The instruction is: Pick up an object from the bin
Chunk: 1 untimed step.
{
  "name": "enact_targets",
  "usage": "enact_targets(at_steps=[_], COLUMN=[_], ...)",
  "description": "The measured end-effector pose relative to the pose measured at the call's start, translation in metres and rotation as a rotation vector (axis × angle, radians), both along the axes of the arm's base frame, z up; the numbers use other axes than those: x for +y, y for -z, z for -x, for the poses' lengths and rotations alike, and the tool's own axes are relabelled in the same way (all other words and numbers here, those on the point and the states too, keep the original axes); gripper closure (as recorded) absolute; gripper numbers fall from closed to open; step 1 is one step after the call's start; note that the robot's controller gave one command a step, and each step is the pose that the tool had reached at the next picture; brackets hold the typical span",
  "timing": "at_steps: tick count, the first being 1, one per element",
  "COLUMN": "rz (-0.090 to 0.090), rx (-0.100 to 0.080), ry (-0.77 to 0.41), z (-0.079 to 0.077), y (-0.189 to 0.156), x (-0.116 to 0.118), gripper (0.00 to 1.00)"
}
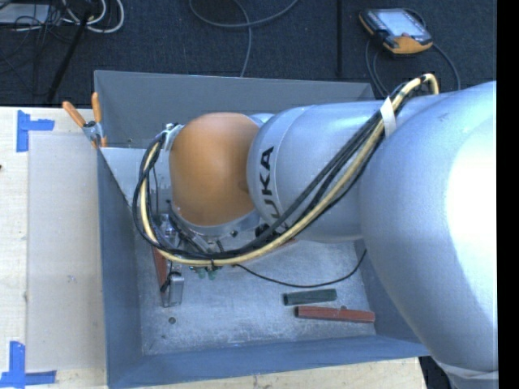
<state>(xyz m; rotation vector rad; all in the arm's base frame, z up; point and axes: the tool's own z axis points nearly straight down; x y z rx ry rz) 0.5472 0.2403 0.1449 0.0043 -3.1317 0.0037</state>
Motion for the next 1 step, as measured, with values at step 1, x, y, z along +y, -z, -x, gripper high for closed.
enact_targets(at_steps=[1], rz=[-0.002], rx=[-0.007], ry=[0.004], z=[-0.0022], y=[-0.0045], x=[-0.0009], gripper=[0.00])
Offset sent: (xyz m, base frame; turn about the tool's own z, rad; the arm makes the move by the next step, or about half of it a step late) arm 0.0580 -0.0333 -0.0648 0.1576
